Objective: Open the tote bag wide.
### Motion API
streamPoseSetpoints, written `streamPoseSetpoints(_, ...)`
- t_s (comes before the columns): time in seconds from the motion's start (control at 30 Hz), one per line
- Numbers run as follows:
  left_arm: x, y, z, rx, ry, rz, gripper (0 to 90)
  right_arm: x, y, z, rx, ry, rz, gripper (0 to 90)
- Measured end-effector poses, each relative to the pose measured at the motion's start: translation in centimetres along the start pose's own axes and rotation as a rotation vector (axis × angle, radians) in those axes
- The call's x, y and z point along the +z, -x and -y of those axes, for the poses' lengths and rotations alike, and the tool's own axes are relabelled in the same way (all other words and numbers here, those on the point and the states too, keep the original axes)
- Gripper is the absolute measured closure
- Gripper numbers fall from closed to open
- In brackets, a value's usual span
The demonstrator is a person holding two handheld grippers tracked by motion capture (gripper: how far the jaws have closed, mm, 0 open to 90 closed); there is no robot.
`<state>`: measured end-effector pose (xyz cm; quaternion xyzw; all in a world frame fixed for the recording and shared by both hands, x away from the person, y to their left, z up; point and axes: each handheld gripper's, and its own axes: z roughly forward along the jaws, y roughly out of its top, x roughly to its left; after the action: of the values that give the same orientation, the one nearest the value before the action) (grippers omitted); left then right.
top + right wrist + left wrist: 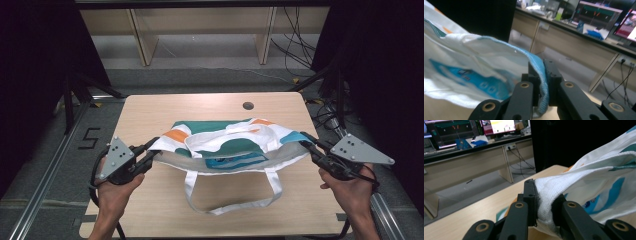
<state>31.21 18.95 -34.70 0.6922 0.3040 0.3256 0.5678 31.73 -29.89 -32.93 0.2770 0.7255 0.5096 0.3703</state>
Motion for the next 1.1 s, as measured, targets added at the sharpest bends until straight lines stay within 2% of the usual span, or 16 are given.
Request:
streamPoseSetpoints(0.03,0.0,0.0,-0.5,0.006,0.021,0.008,80.5,-0.1,0.0,-0.3,0.016,-0.001,-0.002,85.7)
streamPoseSetpoints(0.07,-0.2,0.0,-0.9,0.005,0.022,0.003,80.6,-0.2,0.2,-0.7,0.001,0.021,0.002,85.8)
streamPoseSetpoints(0.27,-0.8,-0.1,-2.5,-0.015,0.079,0.013,80.8,-1.0,0.6,-2.3,0.002,0.068,-0.002,85.9)
streamPoseSetpoints(0.33,-1.0,0.1,-2.9,-0.009,0.13,-0.016,80.9,-1.3,0.8,-2.9,-0.018,0.078,0.001,85.9)
streamPoseSetpoints(0.37,-1.3,0.3,-3.1,0.017,0.128,-0.034,81.0,-1.5,0.8,-3.2,-0.022,0.079,-0.02,86.0)
streamPoseSetpoints(0.43,-1.7,0.4,-3.7,0.004,0.139,0.004,81.0,-1.8,0.8,-3.8,-0.033,0.084,-0.008,86.0)
streamPoseSetpoints(0.47,-1.9,0.5,-3.9,0.017,0.151,-0.013,81.1,-1.9,0.7,-4.0,-0.019,0.082,-0.016,86.0)
streamPoseSetpoints(0.5,-2.1,0.7,-4.1,0.022,0.155,-0.021,81.1,-1.9,0.8,-4.2,-0.034,0.089,-0.02,86.1)
streamPoseSetpoints(0.6,-2.7,0.9,-4.8,0.015,0.175,0.002,81.1,-2.2,0.6,-4.9,-0.019,0.096,-0.026,86.1)
streamPoseSetpoints(0.7,-3.0,0.3,-4.8,-0.012,0.165,0.008,81.1,-2.5,0.6,-5.4,-0.036,0.108,-0.042,86.1)
streamPoseSetpoints(0.77,-2.6,-0.4,-4.4,-0.033,0.163,0.0,81.0,-2.6,0.4,-5.6,-0.025,0.104,-0.042,86.1)
streamPoseSetpoints(0.93,-1.0,-2.0,-3.4,-0.08,0.163,-0.003,81.0,-1.3,0.8,-5.4,-0.016,0.115,-0.032,86.0)
streamPoseSetpoints(0.97,-1.0,-1.9,-3.2,-0.112,0.14,-0.006,80.9,-1.0,0.8,-5.3,0.0,0.105,-0.033,86.0)
streamPoseSetpoints(1.0,-0.7,-2.3,-3.1,-0.089,0.152,-0.001,80.9,-0.7,1.0,-5.3,-0.025,0.107,-0.026,86.0)
streamPoseSetpoints(1.03,-0.5,-2.4,-2.9,-0.085,0.138,-0.007,80.8,-0.4,1.0,-5.1,-0.017,0.103,-0.025,86.0)
streamPoseSetpoints(1.1,-0.2,-2.3,-2.3,-0.098,0.094,-0.033,80.8,0.1,1.1,-4.7,-0.007,0.087,-0.027,86.1)
